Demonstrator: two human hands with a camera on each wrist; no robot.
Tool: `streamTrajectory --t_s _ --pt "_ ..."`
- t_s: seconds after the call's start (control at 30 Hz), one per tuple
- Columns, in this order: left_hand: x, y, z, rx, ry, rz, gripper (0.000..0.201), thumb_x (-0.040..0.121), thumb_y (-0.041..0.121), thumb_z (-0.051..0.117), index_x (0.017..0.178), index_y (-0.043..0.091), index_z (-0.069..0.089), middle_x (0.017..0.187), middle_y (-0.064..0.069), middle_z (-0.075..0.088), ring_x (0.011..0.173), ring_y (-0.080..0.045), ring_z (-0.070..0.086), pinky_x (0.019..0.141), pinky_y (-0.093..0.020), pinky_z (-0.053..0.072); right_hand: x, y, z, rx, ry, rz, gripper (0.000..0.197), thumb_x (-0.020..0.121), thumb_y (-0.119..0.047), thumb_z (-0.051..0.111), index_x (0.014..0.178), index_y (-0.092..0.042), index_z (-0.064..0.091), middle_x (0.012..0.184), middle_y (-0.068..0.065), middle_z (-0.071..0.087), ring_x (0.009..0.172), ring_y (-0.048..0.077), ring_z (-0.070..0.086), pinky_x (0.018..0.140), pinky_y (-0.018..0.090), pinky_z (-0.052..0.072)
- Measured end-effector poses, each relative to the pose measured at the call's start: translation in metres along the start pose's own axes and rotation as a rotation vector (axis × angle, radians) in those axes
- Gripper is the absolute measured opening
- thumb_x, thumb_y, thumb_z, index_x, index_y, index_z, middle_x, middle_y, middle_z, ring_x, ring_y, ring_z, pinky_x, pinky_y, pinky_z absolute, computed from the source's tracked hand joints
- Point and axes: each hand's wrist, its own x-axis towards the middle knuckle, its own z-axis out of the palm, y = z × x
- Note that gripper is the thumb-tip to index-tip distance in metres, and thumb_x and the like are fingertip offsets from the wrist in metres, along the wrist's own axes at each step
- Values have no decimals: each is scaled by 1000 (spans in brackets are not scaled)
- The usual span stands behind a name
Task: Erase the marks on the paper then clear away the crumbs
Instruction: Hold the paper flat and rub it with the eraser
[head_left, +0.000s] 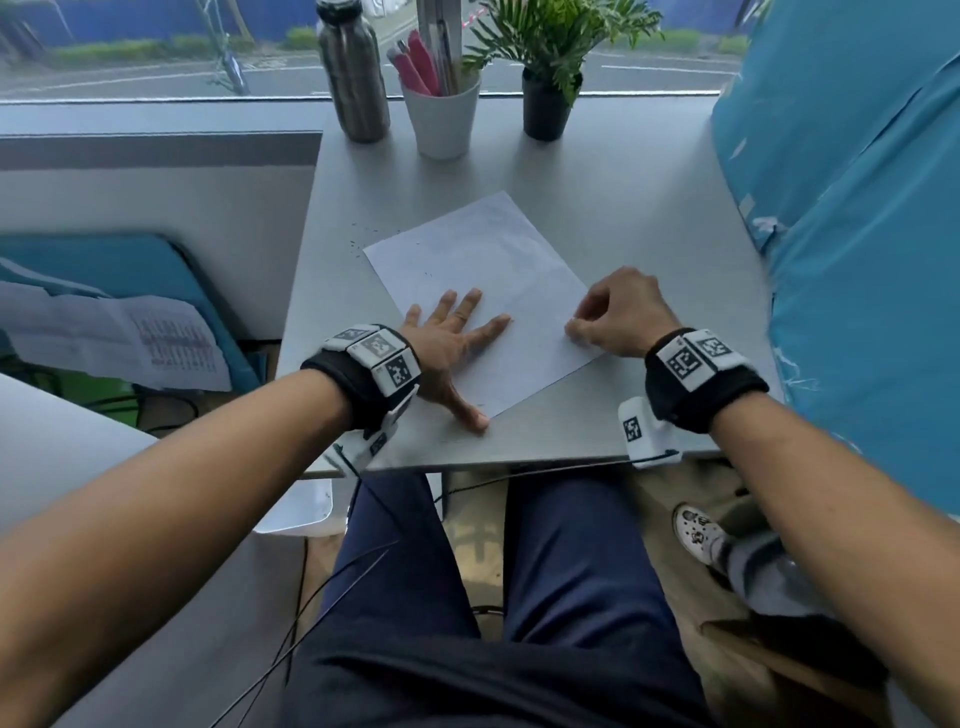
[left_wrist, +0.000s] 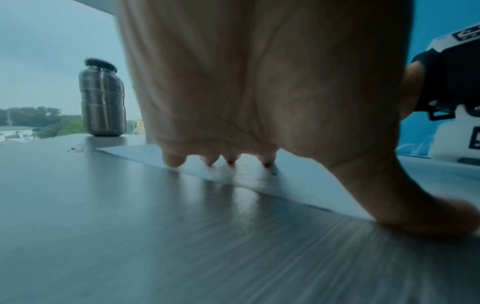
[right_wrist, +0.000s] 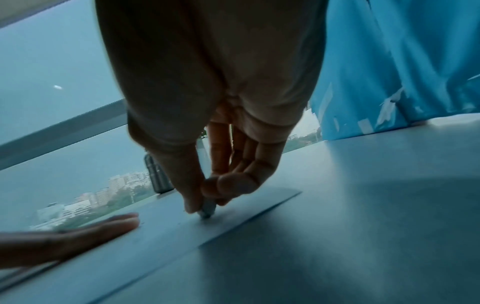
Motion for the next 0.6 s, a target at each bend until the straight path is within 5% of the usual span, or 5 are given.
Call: streamTrajectory --t_s 0.1,0.27,0.37,0.47,0.6 --pt "-12 -4 0 87 26 -10 132 56 80 70 152 43 -12 161 -4 -23 149 -28 -19 115 -61 -12 -6 -5 12 19 -5 -55 11 73 -23 77 76 -12 77 74 0 73 73 11 66 76 20 49" --pt "-3 10 -12 -34 204 119 97 70 68 71 147 24 30 163 -7 10 150 -21 8 119 -56 5 -11 -12 21 41 -21 -59 11 75 -22 76 77 -12 76 75 0 72 69 10 64 67 18 45" --pt "17 19 -15 -135 178 170 108 65 62 79 153 33 22 164 -4 4 151 -21 5 117 -59 14 -15 -19 23 38 -1 -67 10 73 -21 75 75 -11 76 75 3 72 71 14 66 65 21 47" --pt "28 21 -13 -14 84 140 126 60 66 79 155 38 2 163 -2 -18 150 -23 -15 115 -65 1 -26 -33 33 51 2 -156 9 74 -20 71 74 -11 74 73 4 72 71 16 65 66 25 50" --pt "29 21 -12 12 28 121 130 60 66 80 154 40 -6 160 0 -28 147 -23 -24 114 -65 -6 -34 -47 50 51 -40 -211 11 73 -20 66 71 -11 72 69 6 71 67 18 66 63 30 53"
